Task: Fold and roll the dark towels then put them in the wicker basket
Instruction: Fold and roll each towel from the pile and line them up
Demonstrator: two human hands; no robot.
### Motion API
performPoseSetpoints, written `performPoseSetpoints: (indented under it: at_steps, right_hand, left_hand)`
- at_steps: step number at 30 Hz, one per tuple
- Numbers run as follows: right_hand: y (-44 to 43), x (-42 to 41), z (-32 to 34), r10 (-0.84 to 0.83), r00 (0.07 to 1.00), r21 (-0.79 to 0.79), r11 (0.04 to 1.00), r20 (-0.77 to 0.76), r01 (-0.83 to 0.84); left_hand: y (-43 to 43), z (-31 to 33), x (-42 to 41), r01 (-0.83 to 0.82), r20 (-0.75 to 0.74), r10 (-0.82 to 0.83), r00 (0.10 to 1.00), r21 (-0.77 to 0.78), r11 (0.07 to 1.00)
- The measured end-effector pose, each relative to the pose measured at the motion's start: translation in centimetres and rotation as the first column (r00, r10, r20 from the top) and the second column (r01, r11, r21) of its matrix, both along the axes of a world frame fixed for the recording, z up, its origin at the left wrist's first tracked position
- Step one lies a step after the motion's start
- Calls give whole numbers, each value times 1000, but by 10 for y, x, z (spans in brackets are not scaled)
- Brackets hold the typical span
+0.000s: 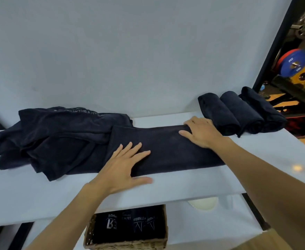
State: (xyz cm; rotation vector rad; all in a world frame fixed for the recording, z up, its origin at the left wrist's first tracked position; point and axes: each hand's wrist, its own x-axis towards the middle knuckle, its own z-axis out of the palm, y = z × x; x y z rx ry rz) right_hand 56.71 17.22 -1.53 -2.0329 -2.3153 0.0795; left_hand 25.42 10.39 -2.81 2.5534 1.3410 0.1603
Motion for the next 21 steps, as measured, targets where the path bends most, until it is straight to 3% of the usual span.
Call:
performPoseSetpoints:
  at_steps: [2,4,8,12,13,15,18,20,21]
  right_hand:
    - [-6,4,13,-14,999,-8,1000,47,14]
    - [-16,6,22,-37,999,-49,998,13,38]
    - [-49,16,36,-206,974,-192,964,-93,186]
    - [-105,31,47,-414,849,-359,886,-327,294]
    - [-119,30,50,-445,815,-394,870,-371,295]
    - [-140,20,48,-465,789,-442,853,-402,278]
    - [-155,6,37,-469,781,-460,847,-412,266]
    - [-158,2,36,-476,770,-459,846,-425,270]
    - [-159,2,38,-481,762,-461,845,-433,271]
  left_hand:
    - [-8,3,-11,57,-3,-58,998,179,982]
    - [0,6,-13,104,-69,-83,994,423,900]
    - [41,16,-11,177,-191,-88,978,528,831]
    - [76,45,18,171,-157,-81,984,732,660]
    - [82,50,27,133,-135,-48,990,739,660]
    - [92,46,43,5,-137,115,984,665,746]
    - [84,29,60,-264,-226,396,890,453,852]
    - [65,24,70,-328,-182,413,892,367,870]
    - [50,23,73,-280,-135,348,928,366,888]
